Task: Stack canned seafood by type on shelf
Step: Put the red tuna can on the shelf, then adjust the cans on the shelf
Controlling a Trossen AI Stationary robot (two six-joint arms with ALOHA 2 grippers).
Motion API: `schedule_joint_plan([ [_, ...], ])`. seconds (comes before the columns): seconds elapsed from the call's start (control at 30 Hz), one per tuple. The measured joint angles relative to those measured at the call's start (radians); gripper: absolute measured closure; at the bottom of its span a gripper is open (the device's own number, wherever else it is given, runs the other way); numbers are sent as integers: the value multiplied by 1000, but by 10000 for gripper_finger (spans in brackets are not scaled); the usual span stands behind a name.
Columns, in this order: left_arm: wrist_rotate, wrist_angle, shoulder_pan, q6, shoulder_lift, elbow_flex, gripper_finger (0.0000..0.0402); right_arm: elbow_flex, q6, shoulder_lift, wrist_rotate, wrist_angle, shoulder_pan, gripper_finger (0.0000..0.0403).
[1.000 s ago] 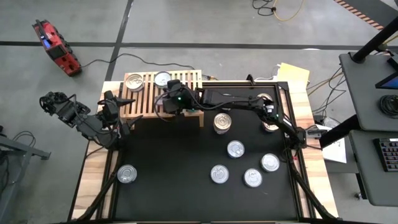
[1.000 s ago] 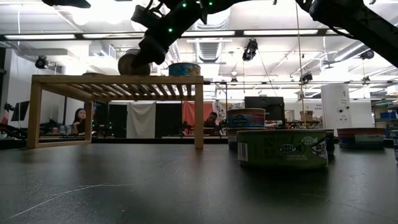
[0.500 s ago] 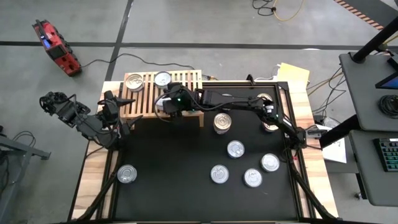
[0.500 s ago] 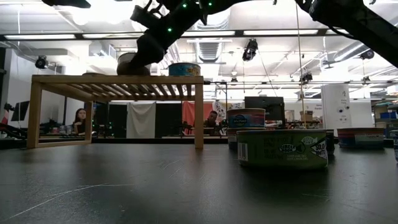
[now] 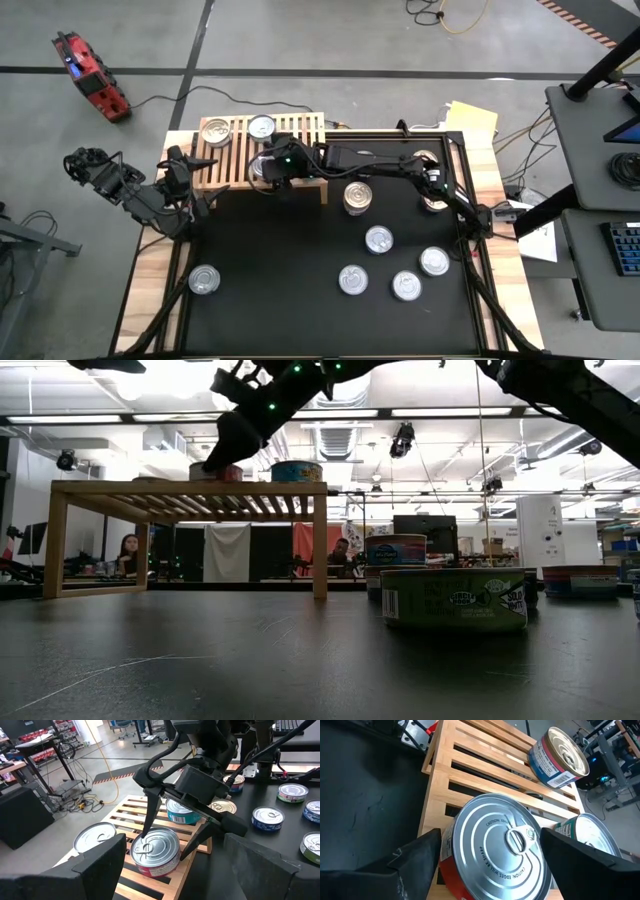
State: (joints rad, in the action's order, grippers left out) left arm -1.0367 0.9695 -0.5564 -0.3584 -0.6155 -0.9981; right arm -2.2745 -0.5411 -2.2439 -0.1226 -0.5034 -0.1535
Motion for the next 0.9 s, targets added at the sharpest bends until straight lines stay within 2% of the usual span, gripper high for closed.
schedule_joint_plan([
  [0.23, 0, 1, 0, -20, 0, 8, 82, -42, 30, 37, 2, -30, 5, 73],
  [0.37, 1, 8, 0, -33, -4, 14, 82, -56, 61, 87, 13, -87, 5, 90],
  [0.47, 1, 8, 0, -43, -9, 14, 82, -55, 97, 130, 65, -143, 5, 112],
  [0.7, 4, -17, 0, -88, -20, 14, 93, -46, 135, 243, 119, -288, 5, 203],
  [0.9, 41, -55, 2, -91, -50, 14, 149, 35, 152, 311, 255, -332, 5, 312],
])
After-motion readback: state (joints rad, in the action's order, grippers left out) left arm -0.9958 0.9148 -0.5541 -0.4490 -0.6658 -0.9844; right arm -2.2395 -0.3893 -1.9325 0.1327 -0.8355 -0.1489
